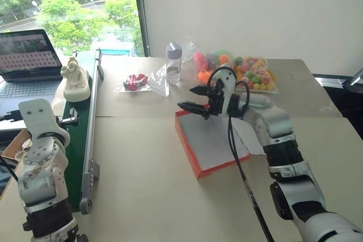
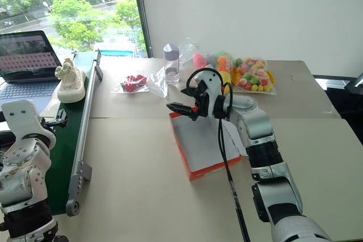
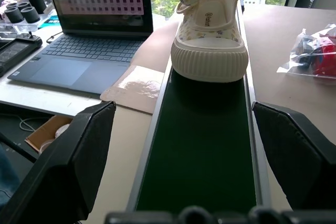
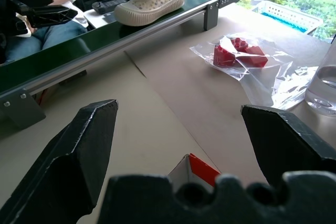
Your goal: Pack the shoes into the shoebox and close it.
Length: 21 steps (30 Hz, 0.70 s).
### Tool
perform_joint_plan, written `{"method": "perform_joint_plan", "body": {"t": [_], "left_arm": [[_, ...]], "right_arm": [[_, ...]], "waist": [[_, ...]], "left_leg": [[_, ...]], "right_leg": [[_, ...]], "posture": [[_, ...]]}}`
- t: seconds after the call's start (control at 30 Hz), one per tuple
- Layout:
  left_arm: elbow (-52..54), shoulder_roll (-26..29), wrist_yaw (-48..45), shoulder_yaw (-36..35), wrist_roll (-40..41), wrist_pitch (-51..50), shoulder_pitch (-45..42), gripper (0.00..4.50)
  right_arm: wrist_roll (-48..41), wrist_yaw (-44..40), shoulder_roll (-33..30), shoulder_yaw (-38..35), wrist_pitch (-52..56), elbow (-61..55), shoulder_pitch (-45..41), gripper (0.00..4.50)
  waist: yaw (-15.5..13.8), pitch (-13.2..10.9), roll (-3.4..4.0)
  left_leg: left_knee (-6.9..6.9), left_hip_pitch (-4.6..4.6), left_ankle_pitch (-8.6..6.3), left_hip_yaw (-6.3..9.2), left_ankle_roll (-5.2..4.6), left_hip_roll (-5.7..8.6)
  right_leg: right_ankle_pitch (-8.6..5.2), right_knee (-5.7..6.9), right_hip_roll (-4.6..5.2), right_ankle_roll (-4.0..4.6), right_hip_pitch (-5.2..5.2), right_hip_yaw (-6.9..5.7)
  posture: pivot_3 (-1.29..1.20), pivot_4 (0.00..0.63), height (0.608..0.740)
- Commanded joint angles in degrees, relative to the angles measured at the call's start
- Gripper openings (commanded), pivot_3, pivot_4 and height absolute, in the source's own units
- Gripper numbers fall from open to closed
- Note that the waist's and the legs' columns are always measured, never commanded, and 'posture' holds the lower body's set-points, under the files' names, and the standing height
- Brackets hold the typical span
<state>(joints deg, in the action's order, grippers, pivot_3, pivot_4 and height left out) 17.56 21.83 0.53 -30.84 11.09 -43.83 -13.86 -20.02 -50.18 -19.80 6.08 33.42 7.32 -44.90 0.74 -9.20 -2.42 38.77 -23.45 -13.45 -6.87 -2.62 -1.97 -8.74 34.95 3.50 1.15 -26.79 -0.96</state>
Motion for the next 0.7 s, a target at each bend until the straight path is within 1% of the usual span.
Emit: {"method": "perform_joint_plan", "body": {"t": [0.03,0.5,0.6,0.7], "left_arm": [[-1.0,1.4,-0.8,0.2,0.2,2.8,-1.7,4.47],[-2.9,1.1,0.0,-0.4,1.2,2.1,-3.8,4.47],[-3.5,0.9,0.1,-0.9,2.0,0.3,-4.1,4.47],[-3.0,-1.4,1.6,-3.2,4.8,-2.2,-5.1,4.47]], "right_arm": [[-2.2,-0.6,-0.2,-1.0,1.2,-4.1,-0.4,4.5],[-1.7,1.0,-0.9,-0.4,1.6,-6.0,1.3,4.5],[-1.6,1.0,-0.9,-0.3,1.5,-5.9,1.3,4.5],[-1.7,0.9,-1.1,-0.1,1.9,-6.0,1.3,4.5]], "waist": [[0.0,0.0,0.0],[0.0,0.0,0.0],[0.1,0.0,0.0],[0.1,0.0,0.0]], "left_leg": [[-0.01,-0.04,0.0,0.0,0.0,-0.01],[0.0,-0.09,0.01,-0.02,0.0,0.0],[0.0,-0.09,0.01,-0.03,-0.01,0.0],[0.0,-0.09,0.01,-0.03,-0.02,0.0]], "right_leg": [[0.01,0.0,-0.01,0.0,-0.04,0.0],[0.04,0.01,-0.01,0.0,-0.11,-0.03],[0.04,0.01,-0.01,0.0,-0.11,-0.02],[0.04,0.01,-0.02,-0.01,-0.11,-0.03]], "posture": [[0.0,0.15,0.74],[0.0,0.15,0.74],[0.0,0.15,0.74],[0.0,0.15,0.74]]}}
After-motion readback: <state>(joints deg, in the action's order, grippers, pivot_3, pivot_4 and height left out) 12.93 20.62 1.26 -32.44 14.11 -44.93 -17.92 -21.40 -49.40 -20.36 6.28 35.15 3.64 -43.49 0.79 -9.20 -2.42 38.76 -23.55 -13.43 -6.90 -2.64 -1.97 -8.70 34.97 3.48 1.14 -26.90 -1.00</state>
